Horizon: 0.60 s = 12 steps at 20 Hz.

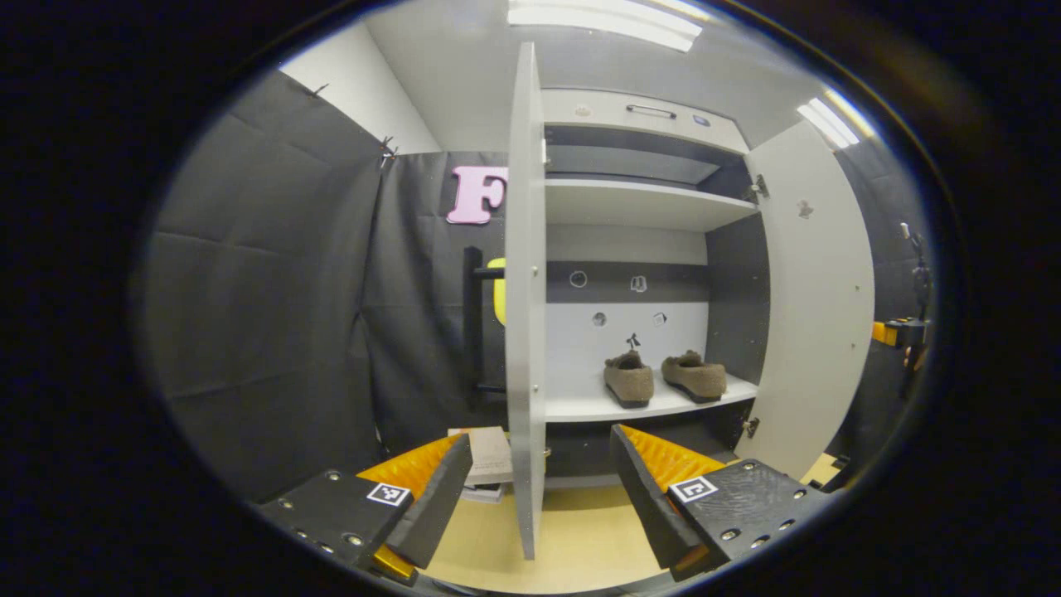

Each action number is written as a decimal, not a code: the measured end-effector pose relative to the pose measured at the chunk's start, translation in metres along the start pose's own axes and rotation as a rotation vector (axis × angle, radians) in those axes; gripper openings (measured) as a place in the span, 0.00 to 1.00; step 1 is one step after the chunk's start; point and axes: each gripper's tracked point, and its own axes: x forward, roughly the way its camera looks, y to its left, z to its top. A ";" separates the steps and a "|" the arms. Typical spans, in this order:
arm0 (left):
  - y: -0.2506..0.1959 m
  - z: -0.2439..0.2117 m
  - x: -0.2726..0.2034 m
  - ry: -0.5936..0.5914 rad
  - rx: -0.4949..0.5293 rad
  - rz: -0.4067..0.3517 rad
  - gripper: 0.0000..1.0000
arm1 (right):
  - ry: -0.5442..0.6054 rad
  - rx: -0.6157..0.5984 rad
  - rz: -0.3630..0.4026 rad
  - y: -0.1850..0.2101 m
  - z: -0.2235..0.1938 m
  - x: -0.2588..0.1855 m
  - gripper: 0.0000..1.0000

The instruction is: Grab one shoe with the right hand and put it into the shoe cabinet, grab the other shoe with the left hand and put it into the shoe cabinet; then close the right door with the right hand and the left door with the left hand.

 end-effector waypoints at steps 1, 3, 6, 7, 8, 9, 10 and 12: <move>0.007 -0.001 -0.001 0.002 -0.005 0.013 0.97 | -0.002 -0.015 -0.012 0.000 -0.001 0.003 0.96; 0.019 -0.005 -0.003 0.009 -0.018 0.037 0.97 | -0.012 -0.032 -0.003 0.001 0.001 0.003 0.95; 0.033 -0.009 -0.003 0.021 -0.045 0.059 1.00 | -0.003 -0.010 0.040 0.012 0.000 0.000 0.92; 0.037 -0.010 -0.002 0.021 -0.049 0.066 1.00 | -0.007 -0.014 0.037 0.013 0.000 0.000 0.95; 0.041 -0.010 -0.003 0.020 -0.050 0.074 0.97 | -0.008 -0.018 0.032 0.014 0.001 -0.002 0.92; 0.043 -0.010 -0.002 0.021 -0.050 0.080 0.97 | -0.007 -0.018 0.031 0.015 0.001 -0.003 0.92; 0.044 -0.010 -0.001 0.022 -0.050 0.081 0.97 | -0.005 -0.014 0.037 0.018 0.000 -0.004 0.95; 0.046 -0.007 -0.004 0.018 -0.053 0.082 0.97 | -0.006 -0.003 0.072 0.029 0.000 -0.009 0.92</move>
